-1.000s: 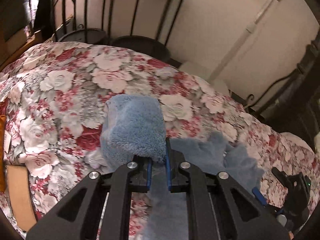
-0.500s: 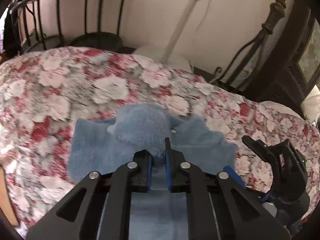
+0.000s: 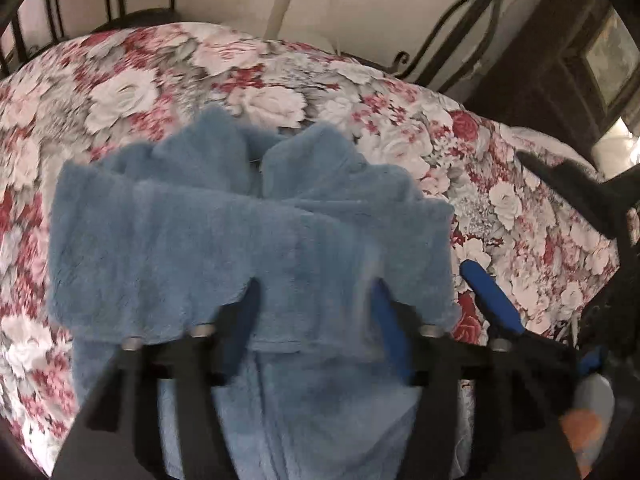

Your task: Fold small clothes

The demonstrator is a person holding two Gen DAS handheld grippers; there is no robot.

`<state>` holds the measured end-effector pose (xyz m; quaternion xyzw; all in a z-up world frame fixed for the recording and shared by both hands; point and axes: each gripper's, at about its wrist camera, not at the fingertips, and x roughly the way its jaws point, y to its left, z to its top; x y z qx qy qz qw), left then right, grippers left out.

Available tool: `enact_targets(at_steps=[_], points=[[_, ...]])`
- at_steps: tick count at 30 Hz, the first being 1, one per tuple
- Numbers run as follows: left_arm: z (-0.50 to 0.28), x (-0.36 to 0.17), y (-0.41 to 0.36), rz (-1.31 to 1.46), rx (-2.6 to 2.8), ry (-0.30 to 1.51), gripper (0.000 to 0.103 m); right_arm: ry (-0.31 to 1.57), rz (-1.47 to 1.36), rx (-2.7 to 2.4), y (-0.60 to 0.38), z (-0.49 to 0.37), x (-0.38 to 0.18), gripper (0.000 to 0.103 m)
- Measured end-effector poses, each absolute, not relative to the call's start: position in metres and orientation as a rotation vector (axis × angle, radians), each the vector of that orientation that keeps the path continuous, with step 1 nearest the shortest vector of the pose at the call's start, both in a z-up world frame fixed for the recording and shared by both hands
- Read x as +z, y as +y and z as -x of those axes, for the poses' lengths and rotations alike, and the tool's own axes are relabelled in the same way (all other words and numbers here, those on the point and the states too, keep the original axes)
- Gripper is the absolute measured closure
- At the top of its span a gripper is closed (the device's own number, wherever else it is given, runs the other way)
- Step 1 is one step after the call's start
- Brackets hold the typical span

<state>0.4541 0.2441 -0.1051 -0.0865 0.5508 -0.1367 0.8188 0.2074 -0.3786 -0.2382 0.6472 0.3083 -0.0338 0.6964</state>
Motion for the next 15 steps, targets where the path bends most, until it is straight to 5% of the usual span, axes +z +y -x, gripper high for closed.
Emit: enact_targets(at_steps=[2, 4, 11, 15], points=[[-0.448, -0.098, 0.267, 0.249, -0.270, 1.151, 0.017, 0.703, -1.417, -0.079, -0.377, -0.209, -0.238, 0.028], [-0.444, -0.084, 0.304, 0.322, -0.177, 1.091, 0.010, 0.752, -1.349, -0.061, -0.370, -0.218, -0.235, 0.028], [-0.450, -0.118, 0.410, 0.557, 0.169, 1.149, 0.007, 0.881, -1.113, -0.120, -0.349, -0.227, -0.239, 0.031], [-0.458, -0.149, 0.435, 0.700, 0.204, 1.240, 0.007, 0.942, -1.082, -0.198, -0.362, -0.225, -0.264, 0.042]])
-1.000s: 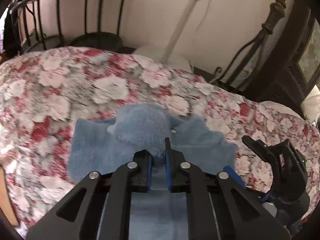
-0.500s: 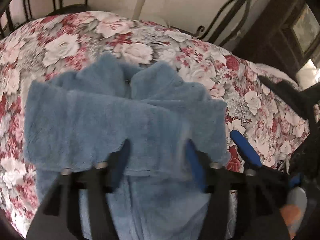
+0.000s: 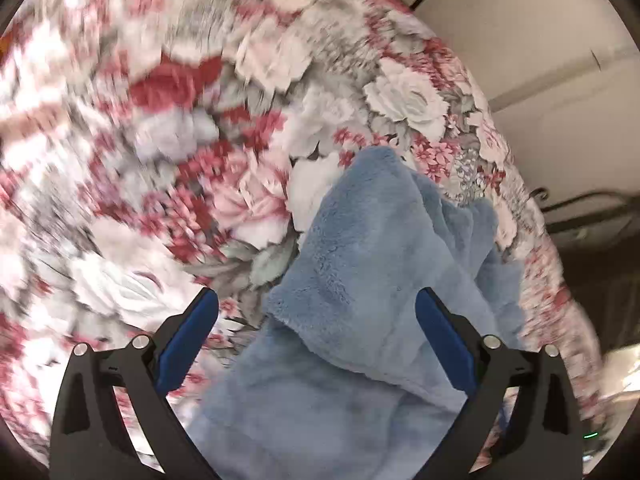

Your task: Fold small clothes

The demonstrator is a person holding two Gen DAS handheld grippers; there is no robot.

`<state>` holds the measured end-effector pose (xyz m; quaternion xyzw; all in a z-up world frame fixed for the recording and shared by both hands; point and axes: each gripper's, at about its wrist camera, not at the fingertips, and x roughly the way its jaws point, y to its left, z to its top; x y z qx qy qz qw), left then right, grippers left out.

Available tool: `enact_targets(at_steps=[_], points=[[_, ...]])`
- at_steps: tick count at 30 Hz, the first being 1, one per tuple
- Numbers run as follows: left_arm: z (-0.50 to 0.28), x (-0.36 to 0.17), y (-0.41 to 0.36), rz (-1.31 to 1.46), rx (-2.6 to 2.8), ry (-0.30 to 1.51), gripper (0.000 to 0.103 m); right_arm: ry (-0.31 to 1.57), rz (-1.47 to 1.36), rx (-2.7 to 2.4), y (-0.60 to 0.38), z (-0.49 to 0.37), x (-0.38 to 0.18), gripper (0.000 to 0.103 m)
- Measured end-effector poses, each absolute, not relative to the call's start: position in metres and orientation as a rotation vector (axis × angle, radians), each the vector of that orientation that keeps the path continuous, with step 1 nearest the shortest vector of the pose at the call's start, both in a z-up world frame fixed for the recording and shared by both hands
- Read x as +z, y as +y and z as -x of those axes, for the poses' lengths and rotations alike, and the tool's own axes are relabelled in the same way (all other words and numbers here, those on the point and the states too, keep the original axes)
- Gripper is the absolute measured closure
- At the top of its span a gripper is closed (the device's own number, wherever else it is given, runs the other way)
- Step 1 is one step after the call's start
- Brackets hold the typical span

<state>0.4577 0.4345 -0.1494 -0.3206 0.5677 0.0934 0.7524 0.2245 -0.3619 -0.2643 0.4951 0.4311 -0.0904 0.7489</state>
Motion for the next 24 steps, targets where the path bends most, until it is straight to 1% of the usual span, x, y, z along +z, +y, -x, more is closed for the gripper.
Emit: enact_targets(at_steps=[1, 2, 6, 7, 8, 10, 11, 13, 15, 17, 19, 21, 22, 24], points=[[-0.460, -0.153, 0.437, 0.739, 0.180, 1.245, 0.007, 0.963, -1.073, -0.193, -0.361, -0.227, -0.270, 0.047], [-0.462, -0.154, 0.436, 0.746, 0.167, 1.253, 0.007, 0.982, -1.069, -0.185, -0.361, -0.231, -0.277, 0.049], [-0.471, -0.159, 0.431, 0.680, 0.159, 1.306, 0.007, 1.066, -0.991, -0.159, -0.349, -0.245, -0.298, 0.050], [-0.474, -0.162, 0.432, 0.683, 0.152, 1.317, 0.007, 1.082, -0.964, -0.142, -0.343, -0.247, -0.300, 0.053], [-0.476, -0.163, 0.433, 0.695, 0.144, 1.321, 0.007, 1.086, -0.940, -0.127, -0.337, -0.249, -0.298, 0.058], [-0.479, -0.165, 0.438, 0.720, 0.140, 1.323, 0.007, 1.053, -0.916, -0.072, -0.328, -0.251, -0.286, 0.094], [-0.480, -0.166, 0.440, 0.721, 0.144, 1.326, 0.007, 1.016, -0.920, -0.052, -0.326, -0.250, -0.277, 0.094], [-0.478, -0.165, 0.444, 0.727, 0.153, 1.320, 0.007, 0.880, -0.913, -0.028, -0.328, -0.243, -0.246, 0.094], [-0.477, -0.161, 0.447, 0.728, 0.161, 1.303, 0.007, 0.832, -0.800, -0.092, -0.328, -0.242, -0.228, 0.094], [-0.477, -0.159, 0.444, 0.679, 0.184, 1.308, 0.006, 0.897, -0.752, -0.186, -0.333, -0.244, -0.243, 0.094], [-0.482, -0.164, 0.434, 0.574, 0.223, 1.350, 0.006, 0.994, -0.833, -0.206, -0.341, -0.249, -0.274, 0.093], [-0.487, -0.175, 0.422, 0.462, 0.248, 1.406, 0.006, 0.999, -0.890, -0.244, -0.350, -0.246, -0.286, 0.089], [-0.490, -0.182, 0.415, 0.387, 0.269, 1.440, 0.006, 0.996, -0.893, -0.250, -0.352, -0.243, -0.286, 0.085], [-0.493, -0.187, 0.409, 0.305, 0.311, 1.458, 0.006, 0.935, -0.887, -0.294, -0.355, -0.233, -0.272, 0.082]])
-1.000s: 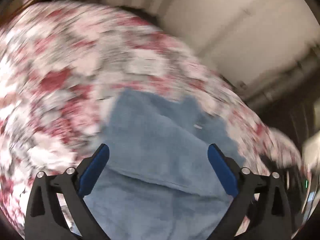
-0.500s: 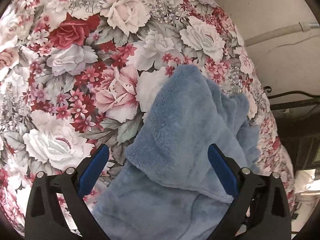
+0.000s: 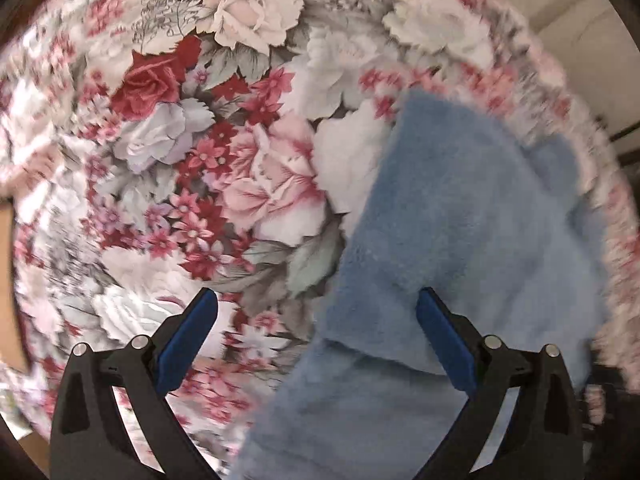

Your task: Fold small clothes

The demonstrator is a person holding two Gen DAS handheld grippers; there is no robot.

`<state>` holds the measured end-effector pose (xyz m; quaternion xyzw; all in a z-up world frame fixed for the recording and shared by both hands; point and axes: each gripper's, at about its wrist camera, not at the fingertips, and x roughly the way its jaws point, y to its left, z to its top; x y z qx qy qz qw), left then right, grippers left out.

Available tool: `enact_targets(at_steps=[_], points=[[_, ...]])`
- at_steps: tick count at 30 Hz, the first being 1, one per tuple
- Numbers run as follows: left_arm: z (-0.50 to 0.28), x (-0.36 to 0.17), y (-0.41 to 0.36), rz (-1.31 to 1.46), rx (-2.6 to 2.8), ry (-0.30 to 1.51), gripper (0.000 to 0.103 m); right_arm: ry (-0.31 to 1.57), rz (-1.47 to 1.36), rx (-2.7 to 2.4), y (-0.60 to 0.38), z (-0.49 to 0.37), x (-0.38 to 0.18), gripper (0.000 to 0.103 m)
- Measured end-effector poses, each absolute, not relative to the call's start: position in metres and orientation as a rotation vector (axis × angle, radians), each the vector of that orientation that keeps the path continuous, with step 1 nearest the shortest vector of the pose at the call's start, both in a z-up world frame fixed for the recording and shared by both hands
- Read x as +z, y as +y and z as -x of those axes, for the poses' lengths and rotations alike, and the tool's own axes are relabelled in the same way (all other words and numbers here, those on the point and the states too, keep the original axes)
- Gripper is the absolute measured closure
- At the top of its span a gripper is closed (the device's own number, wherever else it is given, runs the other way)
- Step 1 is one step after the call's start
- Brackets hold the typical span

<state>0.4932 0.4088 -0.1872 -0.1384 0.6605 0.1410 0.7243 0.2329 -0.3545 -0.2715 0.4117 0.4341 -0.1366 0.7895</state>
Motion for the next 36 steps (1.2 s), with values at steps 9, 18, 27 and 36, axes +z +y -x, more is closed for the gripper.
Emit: enact_targets(at_steps=[9, 18, 27, 36], points=[[-0.497, -0.154, 0.391, 0.154, 0.335, 1.315, 0.005, 0.924, -0.842, -0.076, -0.324, -0.248, -0.257, 0.080], [-0.516, -0.204, 0.392, 0.172, 0.340, 1.494, 0.004, 1.073, -0.949, -0.084, -0.335, -0.254, -0.308, 0.080], [-0.538, -0.169, 0.388, 0.351, 0.108, 1.279, 0.005, 1.023, -0.848, 0.022, -0.288, -0.286, -0.293, 0.071], [-0.559, -0.202, 0.371, 0.307, 0.141, 1.369, 0.005, 1.050, -0.802, 0.005, -0.290, -0.289, -0.297, 0.073]])
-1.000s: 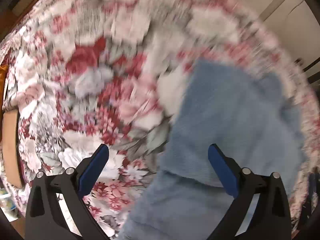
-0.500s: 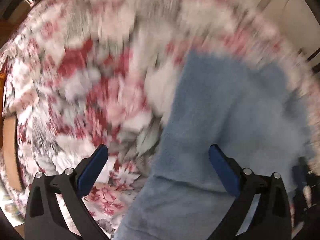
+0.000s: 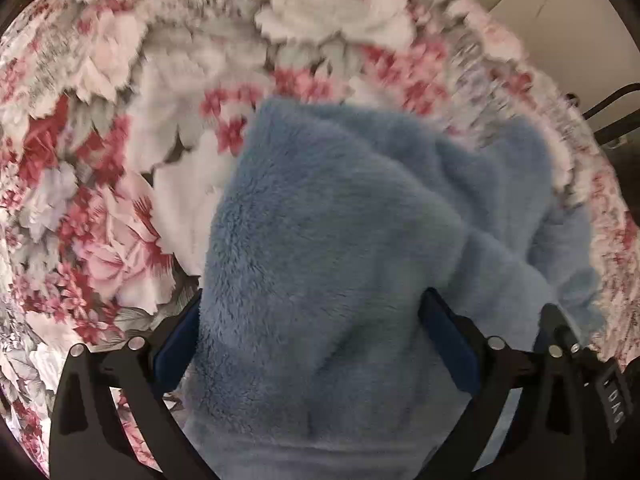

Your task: Fold small clothes

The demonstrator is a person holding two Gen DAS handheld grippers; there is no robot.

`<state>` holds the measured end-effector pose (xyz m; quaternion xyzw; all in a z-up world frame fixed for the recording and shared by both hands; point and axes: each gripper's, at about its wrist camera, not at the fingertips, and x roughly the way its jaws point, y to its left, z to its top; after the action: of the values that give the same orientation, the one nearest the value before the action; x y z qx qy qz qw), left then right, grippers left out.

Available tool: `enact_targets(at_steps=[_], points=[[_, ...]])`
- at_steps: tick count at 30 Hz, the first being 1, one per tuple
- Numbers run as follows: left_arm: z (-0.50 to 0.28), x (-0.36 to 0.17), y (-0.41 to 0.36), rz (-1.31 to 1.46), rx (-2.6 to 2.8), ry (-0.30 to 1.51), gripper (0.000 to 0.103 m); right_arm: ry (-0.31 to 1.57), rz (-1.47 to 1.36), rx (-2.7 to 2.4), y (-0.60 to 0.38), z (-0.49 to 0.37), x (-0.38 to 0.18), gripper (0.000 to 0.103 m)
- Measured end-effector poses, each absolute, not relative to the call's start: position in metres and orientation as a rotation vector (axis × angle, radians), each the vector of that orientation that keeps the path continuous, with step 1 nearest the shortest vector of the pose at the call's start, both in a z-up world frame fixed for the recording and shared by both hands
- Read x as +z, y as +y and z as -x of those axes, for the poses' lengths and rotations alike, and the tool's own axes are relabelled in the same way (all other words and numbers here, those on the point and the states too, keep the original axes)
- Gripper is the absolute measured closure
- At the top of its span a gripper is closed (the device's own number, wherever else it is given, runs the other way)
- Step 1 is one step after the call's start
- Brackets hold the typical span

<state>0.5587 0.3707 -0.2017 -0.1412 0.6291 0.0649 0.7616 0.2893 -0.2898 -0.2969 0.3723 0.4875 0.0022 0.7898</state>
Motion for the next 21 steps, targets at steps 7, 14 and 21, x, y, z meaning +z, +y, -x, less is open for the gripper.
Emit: enact_targets(at_steps=[7, 14, 21], points=[[-0.518, -0.178, 0.364, 0.199, 0.080, 1.365, 0.005, 1.136, -0.571, -0.072, -0.265, -0.246, -0.274, 0.061], [-0.512, -0.213, 0.370, 0.137, 0.124, 1.466, 0.004, 1.204, -0.421, -0.099, -0.253, -0.244, -0.290, 0.061], [-0.532, -0.166, 0.415, 0.316, 0.118, 1.282, 0.005, 1.020, -0.592, -0.155, -0.306, -0.244, -0.257, 0.059]])
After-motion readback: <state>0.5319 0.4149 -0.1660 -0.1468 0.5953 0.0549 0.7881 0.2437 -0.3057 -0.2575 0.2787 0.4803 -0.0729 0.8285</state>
